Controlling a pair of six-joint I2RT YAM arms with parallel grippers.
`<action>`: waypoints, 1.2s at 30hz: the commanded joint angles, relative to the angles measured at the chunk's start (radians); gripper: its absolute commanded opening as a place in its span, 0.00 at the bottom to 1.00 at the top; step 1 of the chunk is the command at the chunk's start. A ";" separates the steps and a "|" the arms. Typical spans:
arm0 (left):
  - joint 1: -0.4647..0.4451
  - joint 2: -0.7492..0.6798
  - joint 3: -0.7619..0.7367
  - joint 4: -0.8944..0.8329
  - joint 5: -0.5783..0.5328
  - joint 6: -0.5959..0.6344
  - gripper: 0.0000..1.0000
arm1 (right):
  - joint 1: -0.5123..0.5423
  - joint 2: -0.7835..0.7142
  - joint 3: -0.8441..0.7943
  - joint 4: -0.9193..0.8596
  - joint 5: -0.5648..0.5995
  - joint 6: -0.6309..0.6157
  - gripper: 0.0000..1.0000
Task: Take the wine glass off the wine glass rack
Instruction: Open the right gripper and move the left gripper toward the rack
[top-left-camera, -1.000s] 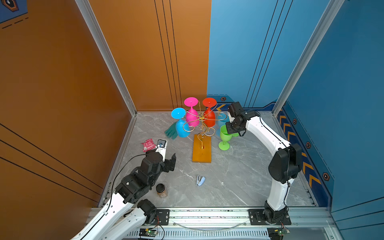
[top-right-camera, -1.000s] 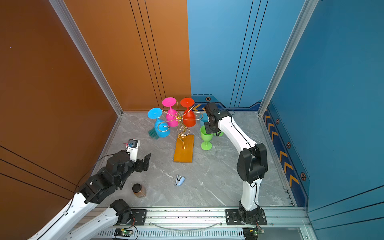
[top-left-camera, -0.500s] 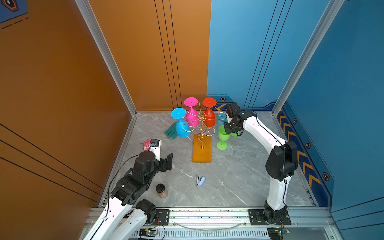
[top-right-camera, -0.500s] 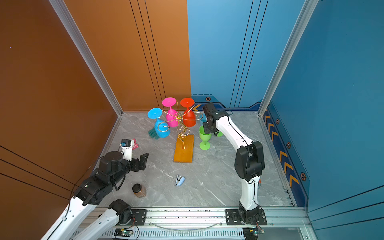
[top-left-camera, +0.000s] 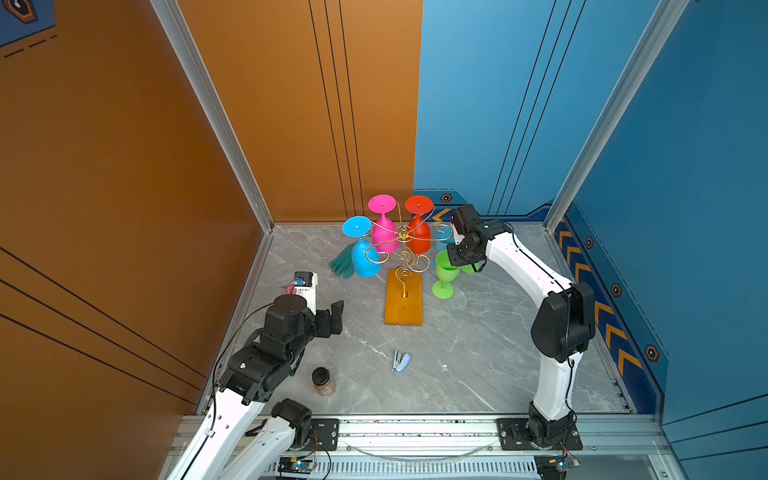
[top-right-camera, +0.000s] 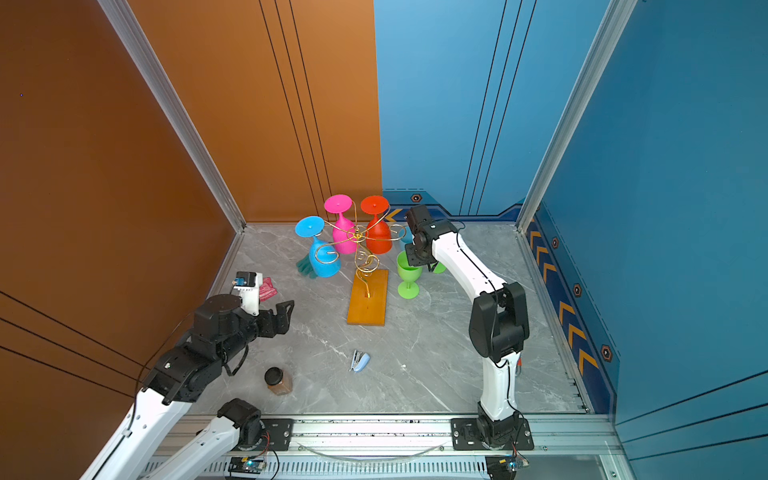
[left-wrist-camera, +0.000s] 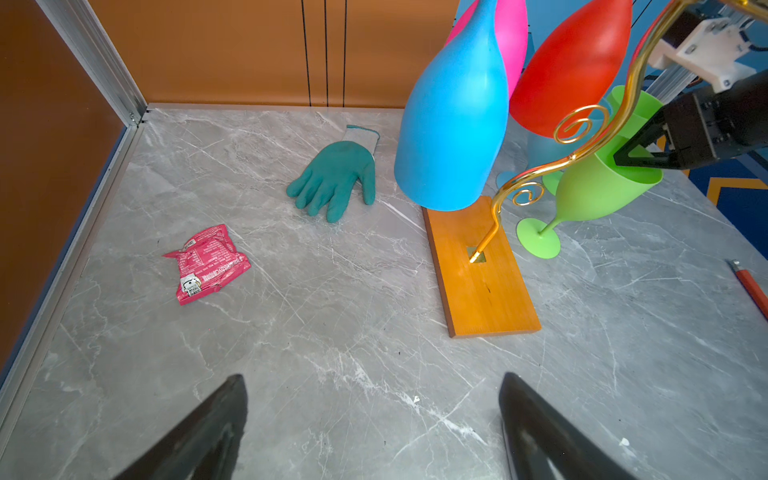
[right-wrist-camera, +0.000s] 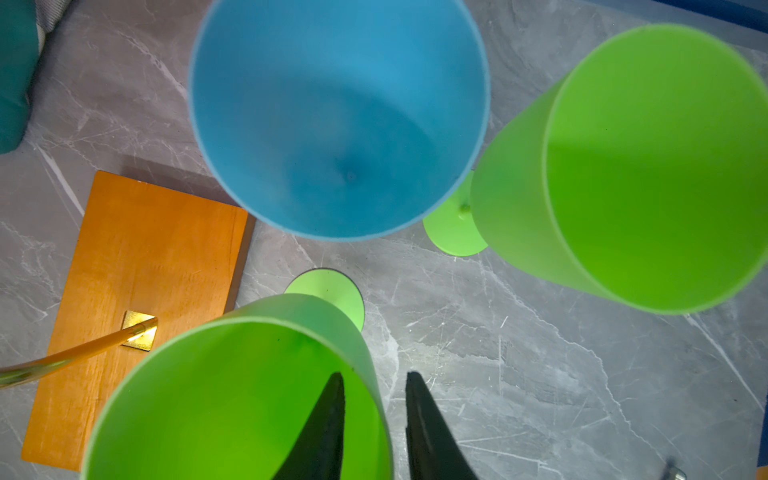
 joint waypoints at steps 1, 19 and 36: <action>0.018 0.016 0.047 -0.024 0.040 -0.054 0.94 | -0.003 -0.035 0.020 0.004 -0.010 0.003 0.34; 0.164 0.177 0.295 -0.023 0.250 -0.260 0.91 | -0.068 -0.393 -0.249 0.104 -0.204 0.049 0.71; 0.324 0.340 0.338 0.256 0.575 -0.570 0.71 | -0.159 -0.841 -0.676 0.273 -0.488 0.094 0.74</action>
